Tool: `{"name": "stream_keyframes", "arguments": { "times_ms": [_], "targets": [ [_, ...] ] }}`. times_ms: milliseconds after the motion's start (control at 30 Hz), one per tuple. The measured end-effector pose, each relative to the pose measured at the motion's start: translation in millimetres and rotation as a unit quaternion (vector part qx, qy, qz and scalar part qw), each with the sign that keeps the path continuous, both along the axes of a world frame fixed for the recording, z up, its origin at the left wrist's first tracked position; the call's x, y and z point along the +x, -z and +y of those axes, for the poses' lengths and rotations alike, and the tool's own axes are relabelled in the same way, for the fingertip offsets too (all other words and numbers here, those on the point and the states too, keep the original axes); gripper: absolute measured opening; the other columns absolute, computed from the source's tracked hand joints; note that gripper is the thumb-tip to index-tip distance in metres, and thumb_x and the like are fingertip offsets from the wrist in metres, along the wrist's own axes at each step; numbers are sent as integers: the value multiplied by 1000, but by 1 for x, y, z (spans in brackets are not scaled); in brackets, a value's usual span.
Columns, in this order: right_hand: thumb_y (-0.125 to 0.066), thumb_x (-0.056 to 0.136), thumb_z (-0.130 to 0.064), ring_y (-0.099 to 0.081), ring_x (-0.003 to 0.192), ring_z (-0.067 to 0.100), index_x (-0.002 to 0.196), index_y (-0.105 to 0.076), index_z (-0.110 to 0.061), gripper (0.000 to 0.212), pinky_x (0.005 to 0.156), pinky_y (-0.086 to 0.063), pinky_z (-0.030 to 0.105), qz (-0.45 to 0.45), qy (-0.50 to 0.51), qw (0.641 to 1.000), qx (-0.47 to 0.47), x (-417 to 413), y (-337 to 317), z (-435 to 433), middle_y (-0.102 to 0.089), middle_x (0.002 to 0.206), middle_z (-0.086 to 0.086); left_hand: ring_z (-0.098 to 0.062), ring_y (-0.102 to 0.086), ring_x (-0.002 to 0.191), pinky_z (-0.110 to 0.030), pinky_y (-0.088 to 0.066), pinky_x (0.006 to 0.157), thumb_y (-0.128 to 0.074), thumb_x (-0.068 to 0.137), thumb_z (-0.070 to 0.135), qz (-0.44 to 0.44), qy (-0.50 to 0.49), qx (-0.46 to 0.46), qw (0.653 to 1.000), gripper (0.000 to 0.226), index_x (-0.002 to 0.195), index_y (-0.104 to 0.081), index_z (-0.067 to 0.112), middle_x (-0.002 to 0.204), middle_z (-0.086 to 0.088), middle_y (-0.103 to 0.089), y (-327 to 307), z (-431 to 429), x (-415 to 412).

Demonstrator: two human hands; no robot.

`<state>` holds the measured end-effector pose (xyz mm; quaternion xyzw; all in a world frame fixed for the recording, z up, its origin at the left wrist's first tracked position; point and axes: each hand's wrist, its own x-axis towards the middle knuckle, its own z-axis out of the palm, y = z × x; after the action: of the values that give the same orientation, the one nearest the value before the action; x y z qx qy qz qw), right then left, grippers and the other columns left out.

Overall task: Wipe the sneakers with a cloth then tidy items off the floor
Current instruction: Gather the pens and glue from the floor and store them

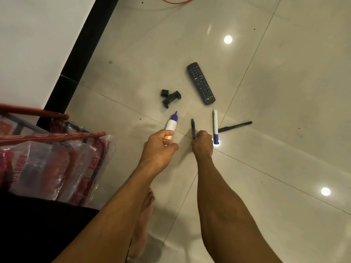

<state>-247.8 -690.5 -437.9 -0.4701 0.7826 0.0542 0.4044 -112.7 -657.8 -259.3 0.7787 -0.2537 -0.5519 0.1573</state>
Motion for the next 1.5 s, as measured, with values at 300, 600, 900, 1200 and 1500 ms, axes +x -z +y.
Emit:
{"name": "stream_keyframes", "arguments": {
  "times_ms": [300,600,900,1200,1500],
  "targets": [
    [-57,92,-3,-62,96,30,114,-56,-2,22,78,-51,35,32,-45,998,5,2,3,-4,-58,108,15,-15,-60,99,-20,-47,75,-63,91,13,-38,52,2,998,43,133,-55,21,117,-4,-63,-1,8,-3],
    [-76,76,4,-70,74,29,96,-69,7,22,67,-61,35,-325,178,923,107,-4,-58,-26,-72,90,22,-14,-62,101,-22,-47,83,-65,90,13,-38,8,-26,999,39,128,-59,20,117,-3,-66,-4,-4,3],
    [-70,78,10,-71,86,31,101,-70,3,23,81,-59,40,-505,27,844,181,13,-130,-32,-71,94,23,-5,-63,77,-14,-53,66,-57,96,13,-37,-62,-77,994,28,124,-60,17,101,2,-67,-11,-9,3],
    [-71,81,8,-70,82,25,98,-68,4,18,74,-58,31,-397,155,903,63,-33,-94,-38,-73,86,13,-21,-70,75,-39,-58,78,-65,89,3,1,-67,-52,996,20,100,-63,20,84,-3,-70,-5,-24,5],
    [-57,85,-4,-60,88,32,104,-61,-4,20,67,-46,33,28,71,997,-21,-61,-20,-28,-62,103,13,-21,-71,72,-35,-58,75,-67,88,5,49,-53,-41,997,22,105,-64,20,86,-8,-71,3,-18,-9]
  ]
}}
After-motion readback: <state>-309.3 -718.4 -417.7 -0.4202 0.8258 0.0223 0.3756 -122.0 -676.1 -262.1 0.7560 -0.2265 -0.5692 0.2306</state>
